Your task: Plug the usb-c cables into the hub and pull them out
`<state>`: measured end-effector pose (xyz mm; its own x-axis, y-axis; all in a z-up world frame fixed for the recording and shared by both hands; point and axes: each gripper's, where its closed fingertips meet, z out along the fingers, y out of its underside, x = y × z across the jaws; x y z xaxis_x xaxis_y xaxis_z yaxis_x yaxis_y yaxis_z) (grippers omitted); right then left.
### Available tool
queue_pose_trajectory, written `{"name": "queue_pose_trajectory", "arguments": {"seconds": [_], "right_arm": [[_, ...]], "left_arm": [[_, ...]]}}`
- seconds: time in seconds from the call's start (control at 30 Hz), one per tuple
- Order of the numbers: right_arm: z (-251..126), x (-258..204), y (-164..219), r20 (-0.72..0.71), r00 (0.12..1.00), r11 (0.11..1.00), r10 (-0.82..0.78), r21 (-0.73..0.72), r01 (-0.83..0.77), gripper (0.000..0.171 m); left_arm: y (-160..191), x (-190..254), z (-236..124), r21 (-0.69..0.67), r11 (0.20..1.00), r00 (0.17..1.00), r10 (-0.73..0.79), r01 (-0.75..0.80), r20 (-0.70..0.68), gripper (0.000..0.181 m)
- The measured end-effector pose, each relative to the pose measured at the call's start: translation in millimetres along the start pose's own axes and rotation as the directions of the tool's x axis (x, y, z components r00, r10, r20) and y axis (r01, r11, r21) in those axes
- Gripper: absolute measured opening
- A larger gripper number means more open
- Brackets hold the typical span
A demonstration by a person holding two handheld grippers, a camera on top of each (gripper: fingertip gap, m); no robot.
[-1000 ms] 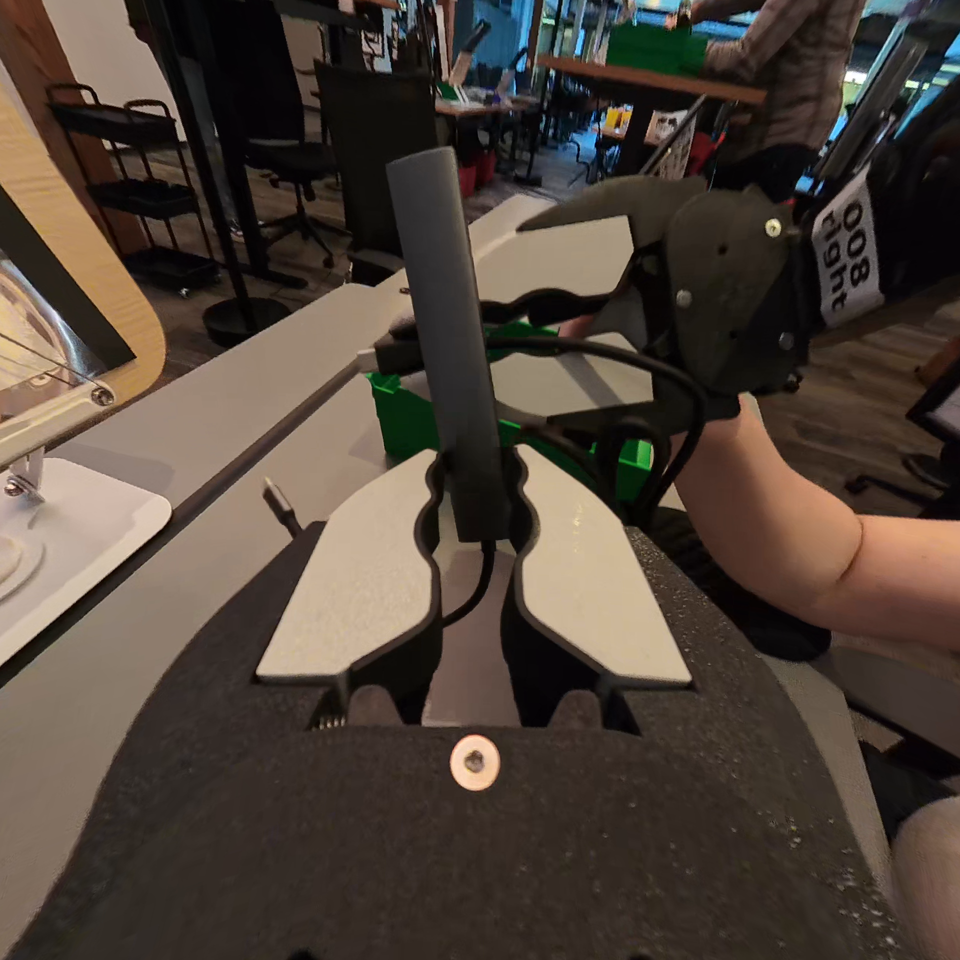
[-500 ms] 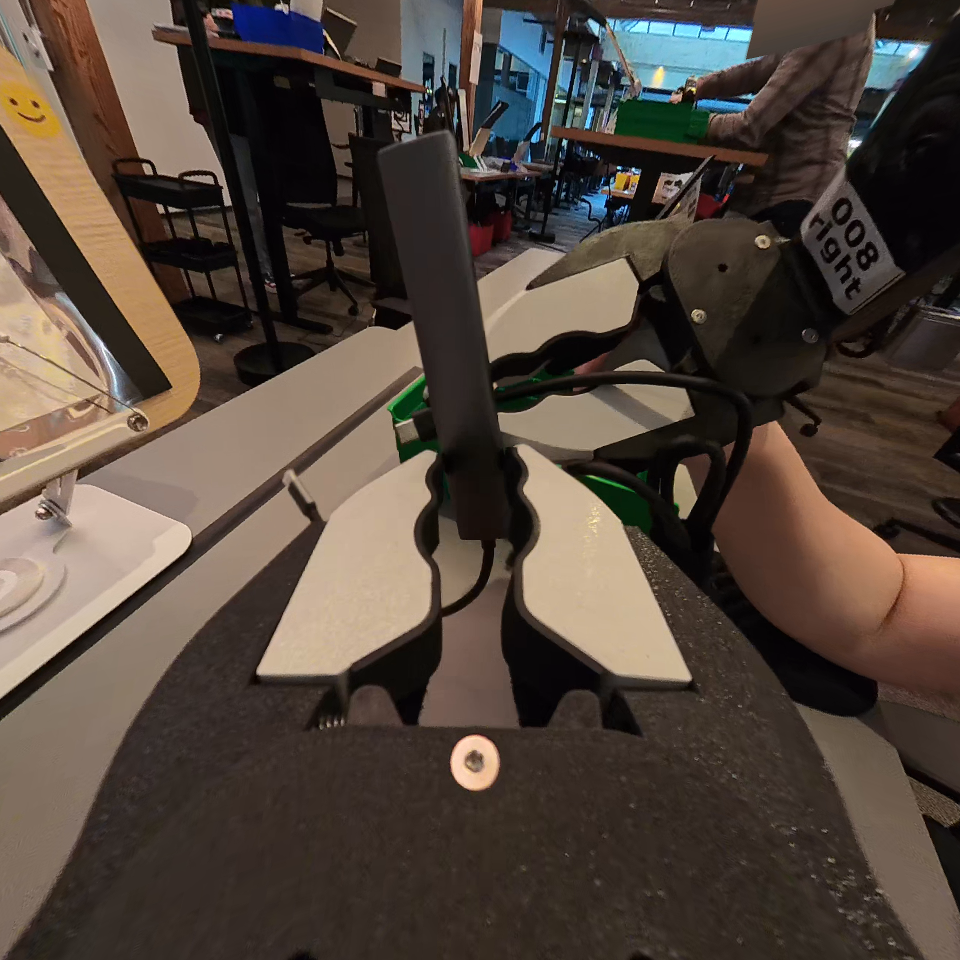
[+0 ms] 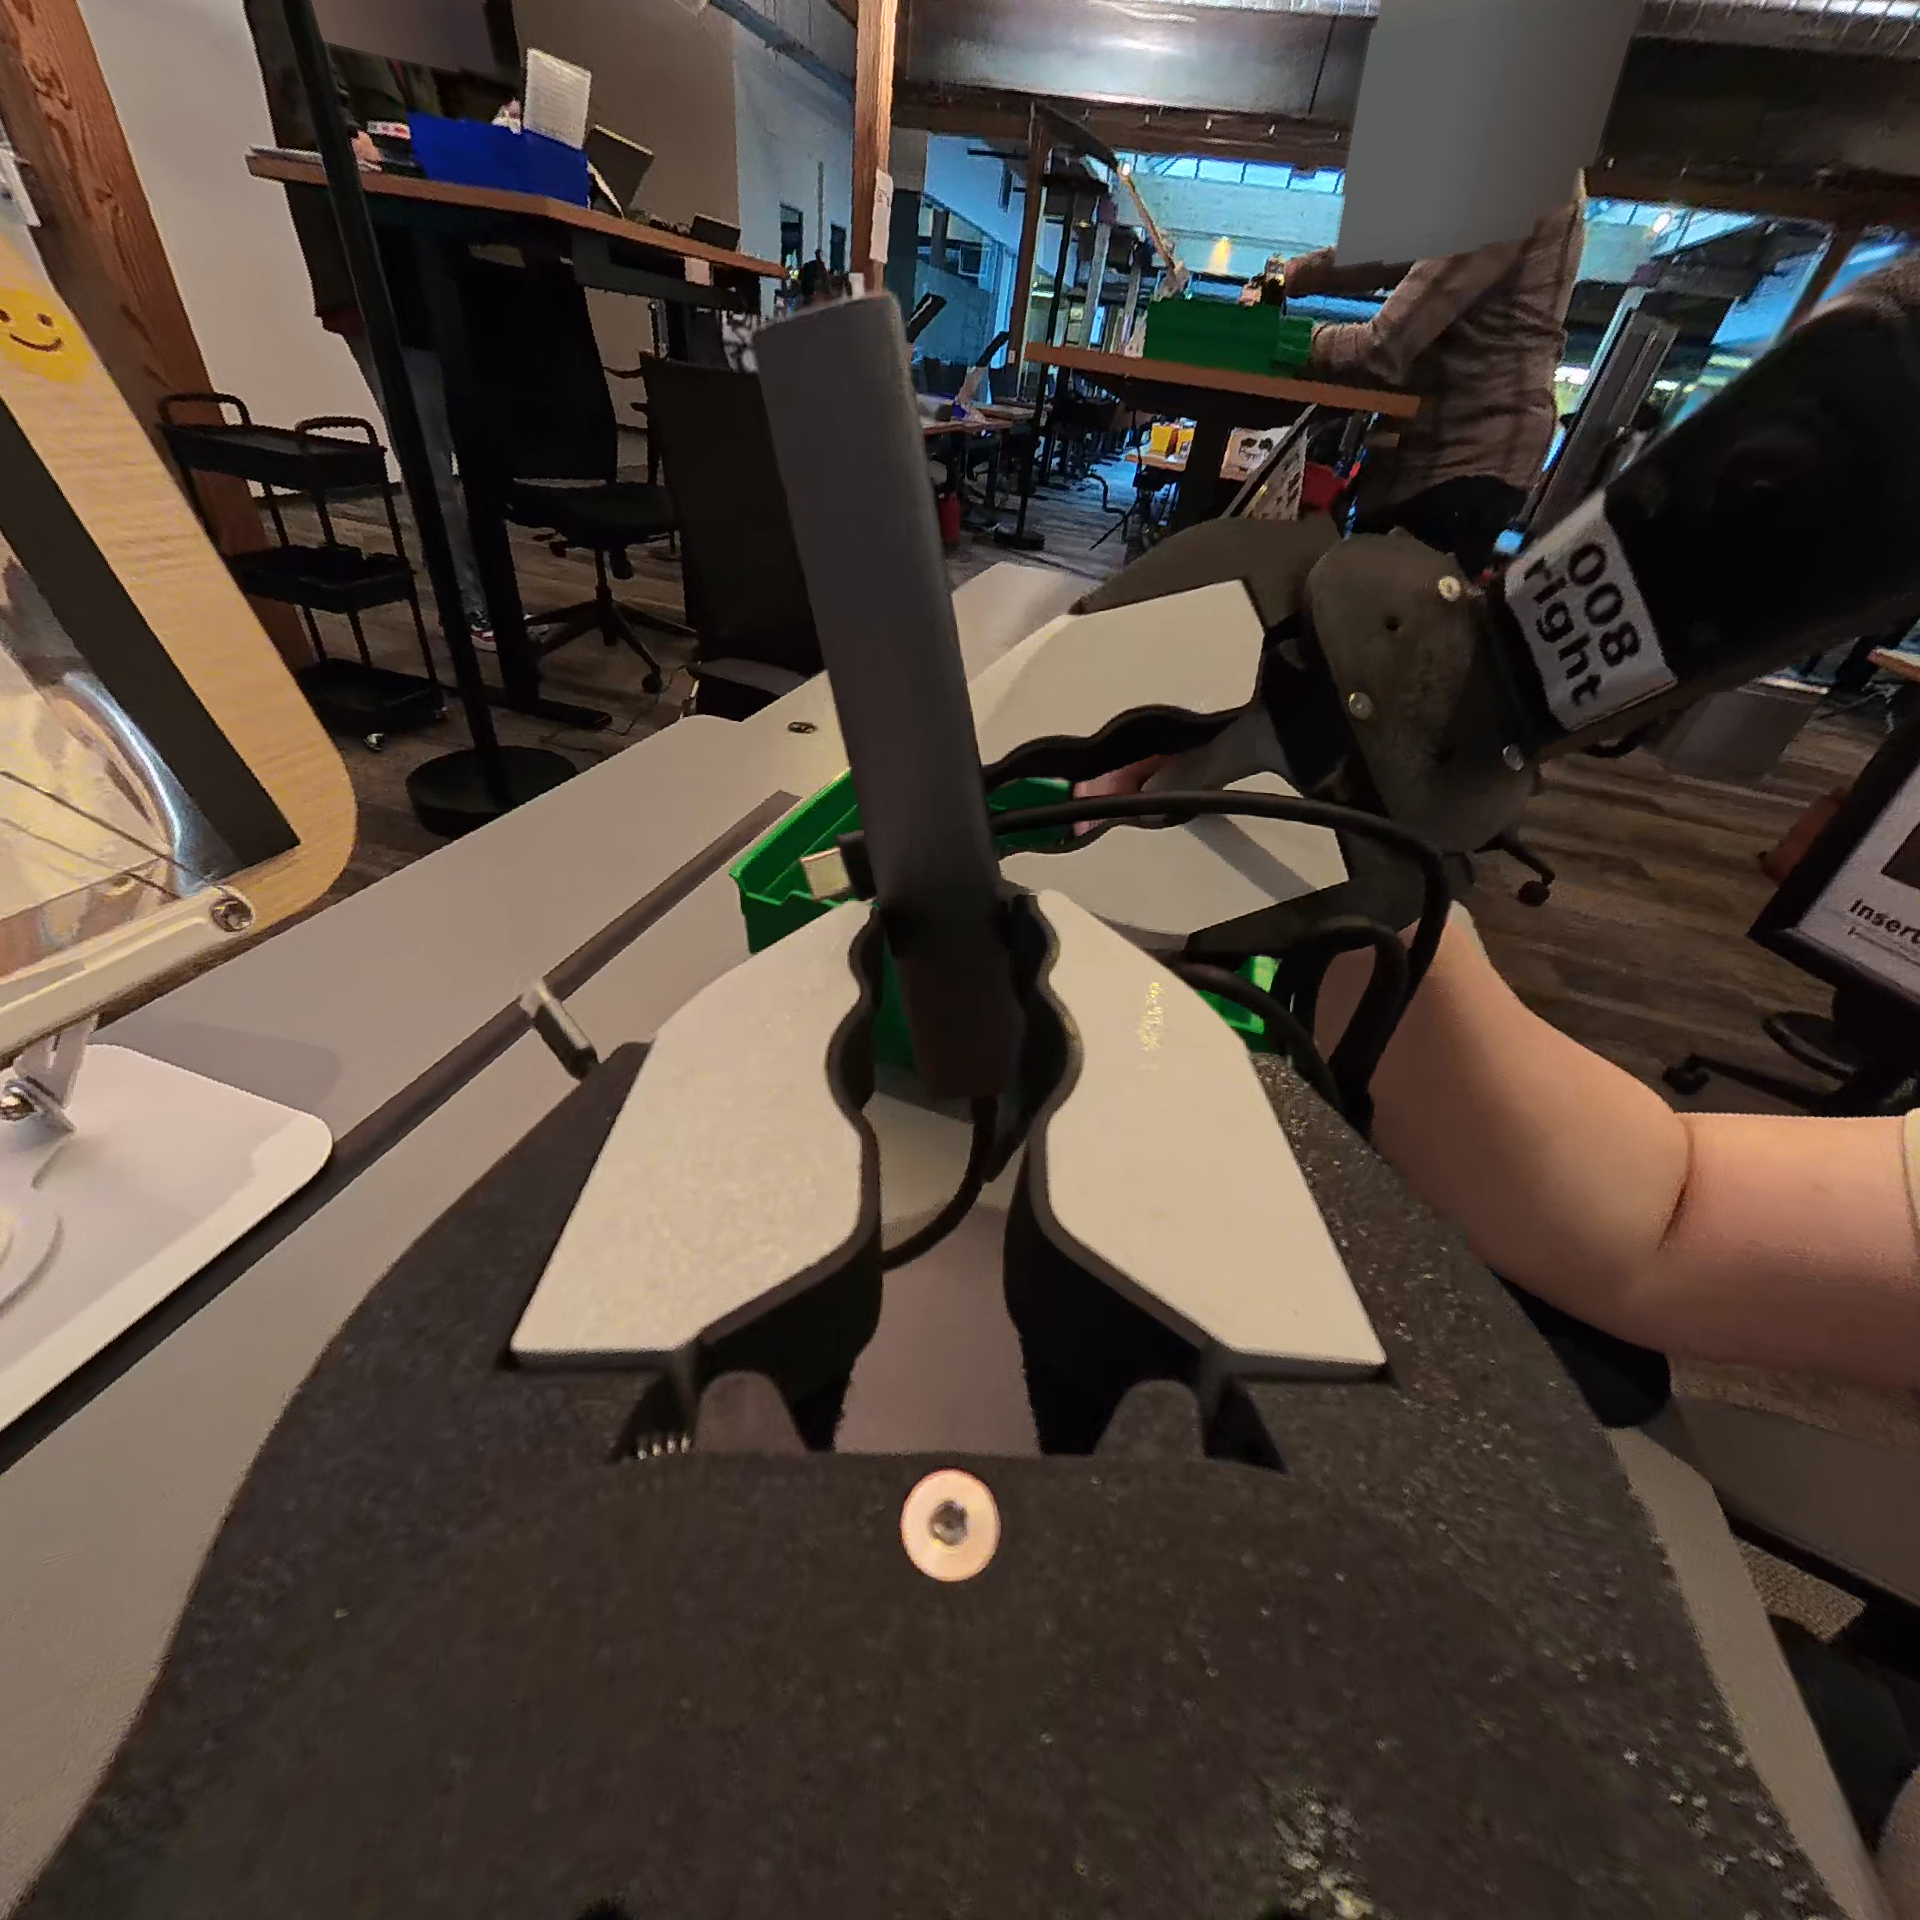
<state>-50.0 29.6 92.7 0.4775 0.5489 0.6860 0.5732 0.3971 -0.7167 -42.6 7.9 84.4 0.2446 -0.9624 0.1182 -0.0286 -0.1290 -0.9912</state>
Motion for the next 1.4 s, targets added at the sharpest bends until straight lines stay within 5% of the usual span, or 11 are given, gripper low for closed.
{"name": "queue_pose_trajectory", "arguments": {"seconds": [0.57,1.03,1.4], "right_arm": [[-3,0,-2,-0.067,0.978,0.98,-0.195,-0.05,0.192,0.013],[-14,7,-17,-0.116,0.969,0.976,-0.217,-0.014,0.217,0.014],[-31,-2,-44,-0.172,0.894,0.908,-0.413,-0.008,0.418,0.013]], "left_arm": [[9,0,0,-0.082,0.996,0.999,0.04,-0.039,0.016,0.022],[-11,-9,-10,0.052,0.996,0.996,0.067,-0.07,0.066,0.022],[-15,-12,-12,0.053,0.984,0.974,0.16,-0.171,0.162,0.022]]}}
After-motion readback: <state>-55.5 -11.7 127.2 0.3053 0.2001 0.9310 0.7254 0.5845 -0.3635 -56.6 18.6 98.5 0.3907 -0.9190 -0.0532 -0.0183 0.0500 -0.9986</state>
